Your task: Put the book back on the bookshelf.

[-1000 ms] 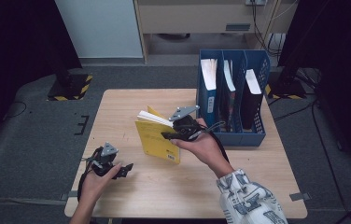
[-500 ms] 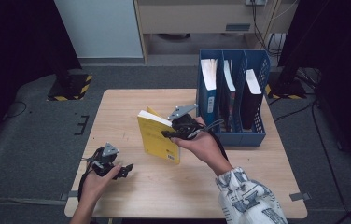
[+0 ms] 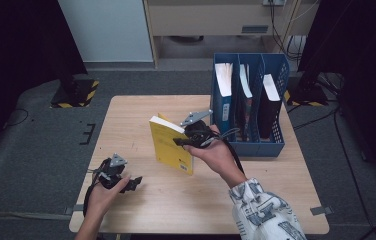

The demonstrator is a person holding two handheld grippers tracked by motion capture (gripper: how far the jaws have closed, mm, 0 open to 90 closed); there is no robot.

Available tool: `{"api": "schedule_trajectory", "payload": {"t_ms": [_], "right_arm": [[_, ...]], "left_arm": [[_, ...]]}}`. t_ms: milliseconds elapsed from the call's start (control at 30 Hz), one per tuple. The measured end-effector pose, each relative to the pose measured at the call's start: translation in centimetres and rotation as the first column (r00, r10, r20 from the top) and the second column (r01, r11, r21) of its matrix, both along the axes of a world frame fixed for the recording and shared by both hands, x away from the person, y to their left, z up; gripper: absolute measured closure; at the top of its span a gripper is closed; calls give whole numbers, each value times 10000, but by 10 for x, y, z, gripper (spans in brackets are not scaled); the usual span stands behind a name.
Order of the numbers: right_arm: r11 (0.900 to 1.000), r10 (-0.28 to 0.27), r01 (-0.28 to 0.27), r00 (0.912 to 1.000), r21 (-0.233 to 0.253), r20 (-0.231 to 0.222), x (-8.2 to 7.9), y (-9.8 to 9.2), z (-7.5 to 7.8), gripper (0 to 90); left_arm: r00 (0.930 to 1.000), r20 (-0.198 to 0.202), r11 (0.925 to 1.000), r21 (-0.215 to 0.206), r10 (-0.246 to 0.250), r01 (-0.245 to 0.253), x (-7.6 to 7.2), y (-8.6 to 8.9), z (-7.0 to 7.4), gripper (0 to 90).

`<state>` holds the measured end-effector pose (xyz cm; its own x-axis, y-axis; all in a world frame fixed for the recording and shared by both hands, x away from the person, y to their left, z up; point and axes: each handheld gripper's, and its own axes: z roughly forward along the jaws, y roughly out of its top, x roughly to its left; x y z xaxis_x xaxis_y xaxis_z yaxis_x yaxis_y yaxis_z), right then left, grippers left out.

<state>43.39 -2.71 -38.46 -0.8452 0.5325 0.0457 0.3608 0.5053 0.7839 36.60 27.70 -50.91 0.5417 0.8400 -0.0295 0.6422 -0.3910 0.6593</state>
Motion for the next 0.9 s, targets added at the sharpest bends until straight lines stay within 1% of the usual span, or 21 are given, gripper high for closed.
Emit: {"api": "schedule_trajectory", "payload": {"t_ms": [100,200,300,333,433,467,533,567,600,667,767,800,833,900], "right_arm": [[9995,-253,254,9996,166,-110,3,1,1,752],[9992,-296,301,9994,258,-193,6,3,4,752],[9988,-397,402,9991,288,-167,7,4,6,752],[9985,-441,446,9989,319,-163,7,4,7,753],[9970,-542,550,9984,548,-164,8,1,11,753],[9961,-571,584,9981,666,-215,7,-1,13,753],[9951,-602,625,9977,770,-326,7,-5,16,752],[9948,-609,633,9976,801,-321,7,-7,17,752],[9937,-659,691,9971,877,-392,6,-10,18,752],[9936,-656,684,9973,901,-343,5,-14,20,752],[9928,-706,733,9970,948,-316,0,-22,23,752],[9928,-706,733,9970,948,-316,0,-22,23,752],[9921,-756,787,9965,980,-354,-3,-29,24,752],[9918,-783,815,9963,980,-367,-5,-35,23,752]], "left_arm": [[10000,25,10000,3,25,-25,0,1,0,64],[10000,-21,10000,-7,75,-75,1,1,-1,63],[10000,-58,9999,92,70,-69,1,1,-2,64],[9999,-113,9998,188,102,-100,1,2,-3,64],[9996,-206,9995,237,207,-202,1,2,-4,68],[9989,-350,9991,325,296,-284,2,4,-6,68],[9983,-358,9984,347,456,-444,3,5,-7,68],[9983,-358,9984,347,456,-444,3,5,-7,68],[9973,-425,9976,378,591,-575,4,6,-9,68],[9966,-428,9968,407,705,-688,5,7,-10,68],[9961,-468,9966,379,750,-733,5,7,-11,67],[9961,-468,9966,379,750,-733,5,7,-11,66],[9962,-485,9968,389,716,-698,5,7,-12,65],[9960,-477,9967,352,749,-733,5,6,-13,65]]}}
